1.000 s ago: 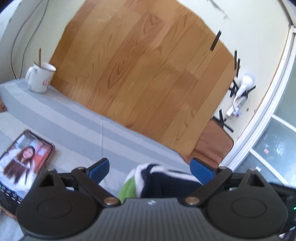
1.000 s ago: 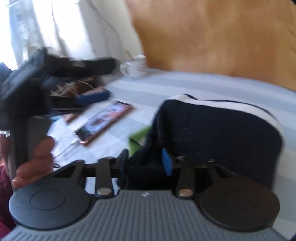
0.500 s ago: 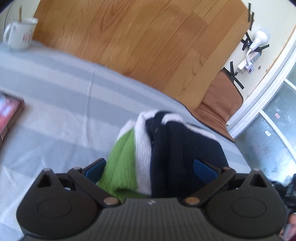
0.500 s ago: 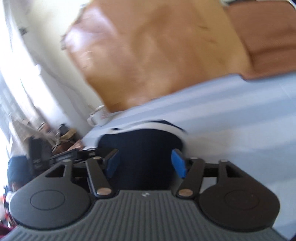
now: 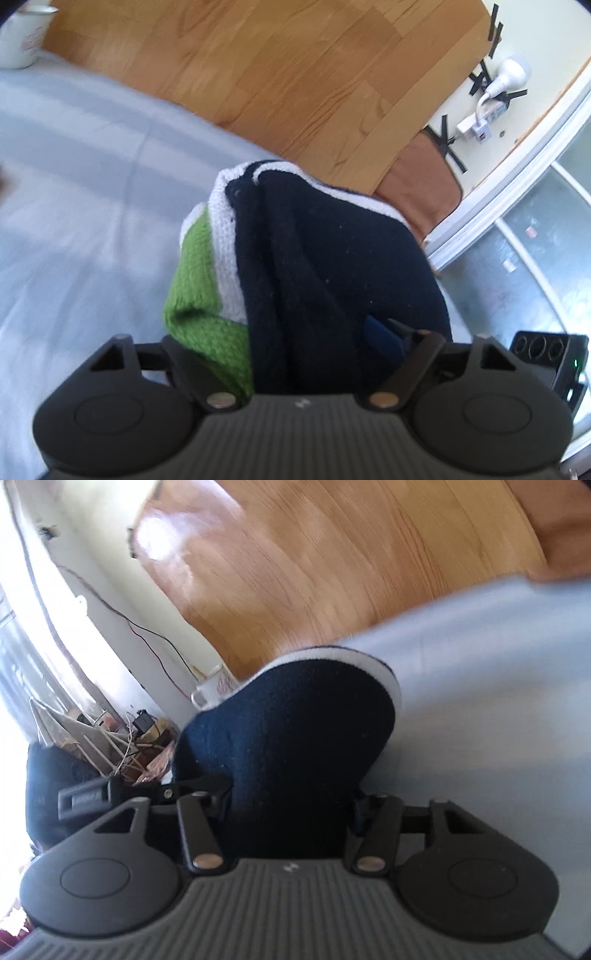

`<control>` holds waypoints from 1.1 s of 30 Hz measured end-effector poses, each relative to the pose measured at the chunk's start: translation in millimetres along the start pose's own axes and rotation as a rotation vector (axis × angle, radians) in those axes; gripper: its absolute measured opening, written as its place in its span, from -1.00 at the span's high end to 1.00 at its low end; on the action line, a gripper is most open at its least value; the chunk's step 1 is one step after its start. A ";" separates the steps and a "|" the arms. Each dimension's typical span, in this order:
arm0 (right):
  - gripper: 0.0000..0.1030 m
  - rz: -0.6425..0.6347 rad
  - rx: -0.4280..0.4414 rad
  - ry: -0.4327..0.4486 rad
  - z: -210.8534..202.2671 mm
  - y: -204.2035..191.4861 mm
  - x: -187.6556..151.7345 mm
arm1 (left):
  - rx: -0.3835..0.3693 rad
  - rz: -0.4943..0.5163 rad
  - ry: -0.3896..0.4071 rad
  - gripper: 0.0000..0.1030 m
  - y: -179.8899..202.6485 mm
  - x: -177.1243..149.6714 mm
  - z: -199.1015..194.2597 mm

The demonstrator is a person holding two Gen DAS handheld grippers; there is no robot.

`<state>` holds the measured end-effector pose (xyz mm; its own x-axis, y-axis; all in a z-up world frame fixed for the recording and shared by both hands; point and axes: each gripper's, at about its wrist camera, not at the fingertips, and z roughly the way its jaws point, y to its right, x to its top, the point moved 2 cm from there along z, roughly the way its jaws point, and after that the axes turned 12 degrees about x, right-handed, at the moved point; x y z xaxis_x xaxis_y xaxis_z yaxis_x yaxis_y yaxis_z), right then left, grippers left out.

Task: Fold small clothes

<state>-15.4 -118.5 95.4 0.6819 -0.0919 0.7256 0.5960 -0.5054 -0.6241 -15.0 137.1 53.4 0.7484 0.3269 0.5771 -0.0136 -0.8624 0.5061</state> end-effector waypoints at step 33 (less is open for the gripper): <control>-0.63 0.052 -0.252 0.198 19.8 138.8 90.0 | 0.379 0.236 0.246 -0.84 73.5 60.2 126.4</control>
<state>137.1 -180.0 68.3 0.5983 -0.2752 0.7526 0.4225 -0.6897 -0.5881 112.9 44.6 44.3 0.5747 0.1486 0.8047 0.1128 -0.9884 0.1019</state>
